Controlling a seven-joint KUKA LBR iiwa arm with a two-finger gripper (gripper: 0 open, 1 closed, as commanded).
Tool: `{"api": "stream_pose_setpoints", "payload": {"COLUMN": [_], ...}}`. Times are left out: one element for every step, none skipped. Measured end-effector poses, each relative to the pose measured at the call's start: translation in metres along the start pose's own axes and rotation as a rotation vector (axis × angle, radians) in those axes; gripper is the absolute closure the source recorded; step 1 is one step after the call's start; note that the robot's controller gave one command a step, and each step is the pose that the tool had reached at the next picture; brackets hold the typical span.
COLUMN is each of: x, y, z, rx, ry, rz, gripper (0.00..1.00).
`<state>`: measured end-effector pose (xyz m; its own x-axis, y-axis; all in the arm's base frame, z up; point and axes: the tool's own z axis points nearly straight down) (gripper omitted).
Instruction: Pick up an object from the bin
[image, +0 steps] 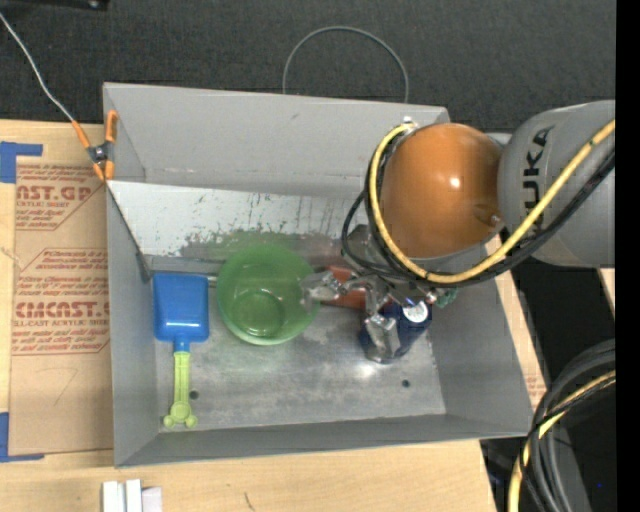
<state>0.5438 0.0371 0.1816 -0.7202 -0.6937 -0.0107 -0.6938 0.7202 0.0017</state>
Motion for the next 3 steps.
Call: {"api": "stream_pose_setpoints", "payload": {"x": [-0.053, -0.061, -0.055], "y": [0.026, 0.054, 0.055], "z": [0.015, 0.1, 0.05], "rx": [0.0, -0.001, -0.001], "ry": [0.0, -0.003, -0.003], "rz": [-0.18, -0.18, -0.35], "gripper": [0.0, 0.0, 1.0]}}
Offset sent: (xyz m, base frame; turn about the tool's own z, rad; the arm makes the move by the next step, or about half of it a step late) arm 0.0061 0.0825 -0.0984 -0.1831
